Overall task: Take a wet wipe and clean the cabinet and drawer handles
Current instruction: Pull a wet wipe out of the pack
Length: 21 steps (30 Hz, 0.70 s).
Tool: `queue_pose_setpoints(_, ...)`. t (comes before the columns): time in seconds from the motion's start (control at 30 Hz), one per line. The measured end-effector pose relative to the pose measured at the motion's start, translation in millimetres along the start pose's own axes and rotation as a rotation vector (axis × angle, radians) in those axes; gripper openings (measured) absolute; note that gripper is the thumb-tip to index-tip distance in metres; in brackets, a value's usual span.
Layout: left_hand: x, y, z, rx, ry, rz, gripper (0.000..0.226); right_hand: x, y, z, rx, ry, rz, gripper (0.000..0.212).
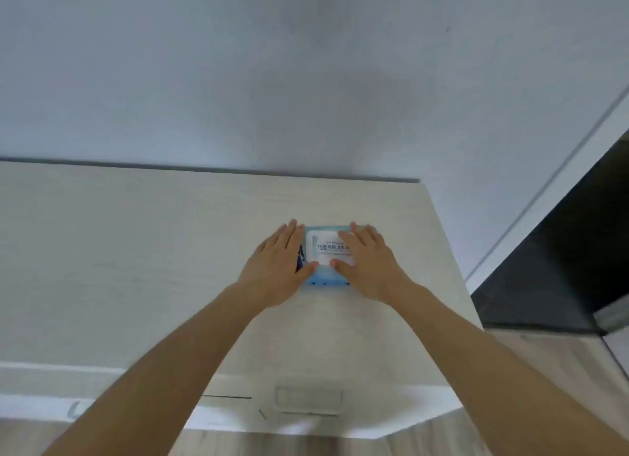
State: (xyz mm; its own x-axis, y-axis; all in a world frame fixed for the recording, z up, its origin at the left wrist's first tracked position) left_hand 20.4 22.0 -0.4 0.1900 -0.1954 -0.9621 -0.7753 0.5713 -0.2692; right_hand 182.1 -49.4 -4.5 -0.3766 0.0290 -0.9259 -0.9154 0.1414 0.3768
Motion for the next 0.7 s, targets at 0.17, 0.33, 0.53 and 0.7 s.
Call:
queue_pose_setpoints(0.17, 13.4, 8.2, 2.6, 0.054, 0.053, 0.024, 0.075, 6.8, -7.0, -0.3, -0.029, -0.081, 0.044, 0.066)
queue_pose_setpoints(0.33, 19.1, 19.8, -18.0, 0.069, 0.031, 0.107, 0.081, 8.0, 3.9, -16.8, -0.126, -0.143, 0.004, 0.063)
queue_pose_setpoints(0.53, 17.1, 21.1, -16.7, 0.144, 0.014, 0.123, 0.074, 8.4, 9.5, -25.5, -0.232, -0.245, -0.017, 0.054)
queue_pose_setpoints(0.7, 24.6, 21.5, -17.0, 0.132, 0.03, 0.153, 0.07, -5.6, 18.5, -17.8, -0.239, -0.391, 0.175, 0.023)
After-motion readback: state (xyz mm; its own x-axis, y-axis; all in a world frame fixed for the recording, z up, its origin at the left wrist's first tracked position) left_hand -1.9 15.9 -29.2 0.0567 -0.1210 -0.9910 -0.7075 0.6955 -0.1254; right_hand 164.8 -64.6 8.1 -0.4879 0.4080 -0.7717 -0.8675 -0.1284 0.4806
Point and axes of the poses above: each hand's wrist, its own z-axis towards the middle knuckle, its own x-axis out of the palm, y = z × x, the point moved 3 cm from there along z, towards the middle knuckle, and after that the axes turned 6 degrees about -x, right-handed, at the moved point
